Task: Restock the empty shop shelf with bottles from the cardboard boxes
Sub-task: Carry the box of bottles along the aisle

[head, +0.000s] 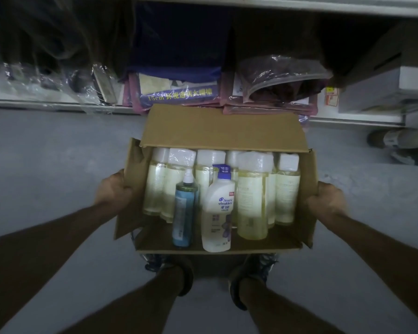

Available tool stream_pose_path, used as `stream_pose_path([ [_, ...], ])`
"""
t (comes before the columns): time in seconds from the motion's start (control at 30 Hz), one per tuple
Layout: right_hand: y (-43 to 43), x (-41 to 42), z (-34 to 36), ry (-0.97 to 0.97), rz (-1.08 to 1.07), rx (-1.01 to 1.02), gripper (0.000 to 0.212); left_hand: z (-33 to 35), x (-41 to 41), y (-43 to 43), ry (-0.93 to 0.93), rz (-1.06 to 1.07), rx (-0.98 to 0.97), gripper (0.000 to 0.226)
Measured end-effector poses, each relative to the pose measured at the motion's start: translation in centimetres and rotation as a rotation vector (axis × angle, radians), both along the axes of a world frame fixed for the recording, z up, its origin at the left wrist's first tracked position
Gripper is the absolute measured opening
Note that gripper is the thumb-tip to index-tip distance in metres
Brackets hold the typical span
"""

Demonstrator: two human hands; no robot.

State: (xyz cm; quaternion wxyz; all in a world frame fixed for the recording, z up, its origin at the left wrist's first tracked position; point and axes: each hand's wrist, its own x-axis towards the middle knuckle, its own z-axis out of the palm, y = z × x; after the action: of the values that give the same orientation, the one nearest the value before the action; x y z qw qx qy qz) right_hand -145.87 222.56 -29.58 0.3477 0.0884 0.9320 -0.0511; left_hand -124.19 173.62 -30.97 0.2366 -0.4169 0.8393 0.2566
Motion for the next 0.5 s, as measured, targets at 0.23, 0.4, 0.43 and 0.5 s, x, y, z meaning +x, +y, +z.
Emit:
stream_pose_path([
  [0.23, -0.7, -0.2, 0.0, -0.025, -0.045, 0.059, 0.015, 0.2, -0.4, -0.4, -0.087, 0.019, 0.049, 0.035],
  [0.4, -1.9, 0.4, 2.6, -0.144, -0.107, 0.032, 0.04, 2.6, -1.4, 1.0, -0.184, 0.114, 0.157, 0.051],
  [0.43, -2.2, 0.8, 3.6, -0.158, -0.141, 0.016, 0.043, 3.6, -1.5, 1.5, -0.203, 0.146, 0.181, 0.053],
  [0.5, -2.9, 1.4, 5.8, -0.174, -0.177, -0.001, 0.048, 5.8, -1.6, 2.3, -0.225, 0.177, 0.212, 0.053],
])
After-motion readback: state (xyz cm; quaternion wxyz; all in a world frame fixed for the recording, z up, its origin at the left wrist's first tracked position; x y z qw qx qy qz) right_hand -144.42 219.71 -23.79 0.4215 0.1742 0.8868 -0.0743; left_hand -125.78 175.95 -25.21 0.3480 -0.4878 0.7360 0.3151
